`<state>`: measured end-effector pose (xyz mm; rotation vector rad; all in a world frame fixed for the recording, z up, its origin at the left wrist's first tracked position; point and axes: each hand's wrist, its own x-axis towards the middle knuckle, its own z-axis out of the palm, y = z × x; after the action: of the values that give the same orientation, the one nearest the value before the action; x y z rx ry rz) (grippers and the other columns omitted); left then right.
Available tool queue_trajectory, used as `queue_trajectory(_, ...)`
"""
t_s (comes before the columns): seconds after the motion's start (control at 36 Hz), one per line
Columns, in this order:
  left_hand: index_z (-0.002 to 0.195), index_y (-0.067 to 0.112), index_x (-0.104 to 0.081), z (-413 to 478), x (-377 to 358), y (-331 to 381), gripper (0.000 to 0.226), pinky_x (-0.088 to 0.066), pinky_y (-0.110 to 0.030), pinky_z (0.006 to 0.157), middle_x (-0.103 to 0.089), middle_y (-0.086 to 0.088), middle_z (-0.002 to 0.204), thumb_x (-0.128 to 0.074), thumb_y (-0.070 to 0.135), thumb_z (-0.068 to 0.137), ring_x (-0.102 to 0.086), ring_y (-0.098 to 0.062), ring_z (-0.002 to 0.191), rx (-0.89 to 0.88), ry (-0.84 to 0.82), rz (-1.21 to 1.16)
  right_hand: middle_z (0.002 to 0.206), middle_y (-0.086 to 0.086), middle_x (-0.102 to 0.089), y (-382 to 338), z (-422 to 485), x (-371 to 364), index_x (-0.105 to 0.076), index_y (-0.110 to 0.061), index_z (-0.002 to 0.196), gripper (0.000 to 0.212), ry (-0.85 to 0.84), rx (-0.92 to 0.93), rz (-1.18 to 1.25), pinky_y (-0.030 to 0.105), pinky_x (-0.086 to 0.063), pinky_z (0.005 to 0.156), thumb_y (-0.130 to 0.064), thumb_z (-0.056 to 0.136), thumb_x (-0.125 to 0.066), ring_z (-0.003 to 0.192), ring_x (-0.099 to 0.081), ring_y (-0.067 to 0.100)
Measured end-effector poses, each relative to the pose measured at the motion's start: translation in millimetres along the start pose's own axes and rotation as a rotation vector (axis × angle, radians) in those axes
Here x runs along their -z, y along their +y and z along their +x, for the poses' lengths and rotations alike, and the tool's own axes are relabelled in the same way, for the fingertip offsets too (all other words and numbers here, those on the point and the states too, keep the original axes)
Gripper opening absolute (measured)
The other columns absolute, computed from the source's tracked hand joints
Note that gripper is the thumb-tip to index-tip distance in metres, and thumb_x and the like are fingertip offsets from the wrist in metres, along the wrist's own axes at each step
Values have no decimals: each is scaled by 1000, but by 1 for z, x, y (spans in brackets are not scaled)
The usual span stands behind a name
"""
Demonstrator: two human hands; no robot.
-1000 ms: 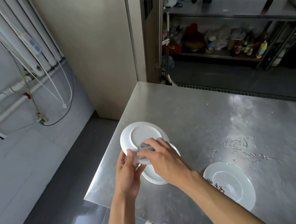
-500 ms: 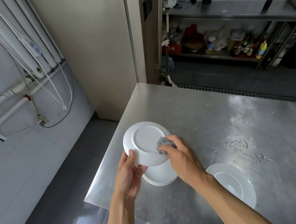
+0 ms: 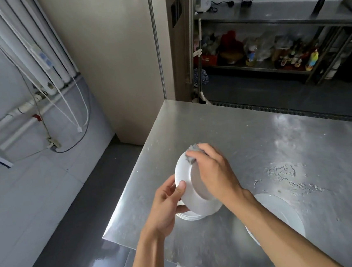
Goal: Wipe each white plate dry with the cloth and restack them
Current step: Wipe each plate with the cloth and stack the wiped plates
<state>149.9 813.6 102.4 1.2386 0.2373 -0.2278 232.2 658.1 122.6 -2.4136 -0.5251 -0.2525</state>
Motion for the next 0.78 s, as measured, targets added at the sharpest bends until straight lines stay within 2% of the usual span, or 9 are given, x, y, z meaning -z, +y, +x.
queue_trajectory(0.17,126,28,-73,3,-7,-1,28,-61,-35,75,-75,-12,122,-61,35,101,-73,-26,109,-52,190,-133,133,2,-55,-20,-18,-15,-68,-24,121,36,-128,227,10,41,-58,87,-16,88,-54,111,-59,28)
queue_trajectory(0.22,126,28,-73,2,-4,-2,28,-61,-32,75,-75,-12,124,-58,35,103,-73,-25,109,-65,254,-179,131,1,-55,-24,-25,-20,-67,-23,120,36,-133,244,2,45,-58,85,-10,89,-56,108,-60,28)
queue_trajectory(0.31,127,25,-72,0,4,-5,28,-61,-31,79,-74,-13,126,-54,34,108,-73,-27,111,-77,320,-258,124,2,-61,-28,-32,-22,-72,-19,109,41,-102,278,-20,43,-56,85,-13,89,-37,102,-62,28)
queue_trajectory(0.36,127,25,-71,-1,11,-5,28,-62,-34,83,-75,-11,126,-52,33,109,-73,-27,103,-75,361,-298,123,4,-64,-27,-37,-23,-74,-17,103,44,-101,312,-29,41,-55,86,-9,86,-34,103,-62,28)
queue_trajectory(0.44,134,22,-66,-2,22,-4,30,-59,-40,92,-73,-12,130,-49,32,111,-73,-27,104,-76,402,-342,127,4,-63,-18,-45,-25,-75,-17,101,41,-89,285,-16,38,-55,89,9,81,-50,109,-62,28)
queue_trajectory(0.56,141,24,-62,-8,37,3,33,-64,-33,84,-72,-1,134,-47,29,111,-74,-19,111,-98,369,-401,123,8,-66,0,-50,-24,-77,-15,99,50,-9,146,60,32,-57,84,23,67,-65,101,-68,29)
queue_trajectory(0.64,141,24,-61,-13,43,4,34,-63,-30,79,-72,1,132,-46,28,111,-74,-16,103,-74,294,-384,120,12,-66,10,-47,-19,-77,-9,103,42,31,56,96,31,-54,90,21,77,-65,105,-68,28)
queue_trajectory(0.69,139,23,-65,-15,43,4,34,-64,-33,79,-70,-4,123,-49,29,109,-66,-19,95,-45,255,-341,120,10,-65,12,-43,-13,-77,-9,105,37,57,14,114,32,-54,90,18,84,-61,105,-67,26)
queue_trajectory(0.78,136,24,-68,-21,39,3,39,-61,-39,85,-60,-10,113,-58,33,100,-56,-26,100,1,186,-291,118,7,-65,11,-35,-2,-76,-9,105,36,96,-8,125,36,-53,90,15,87,-56,105,-66,25)
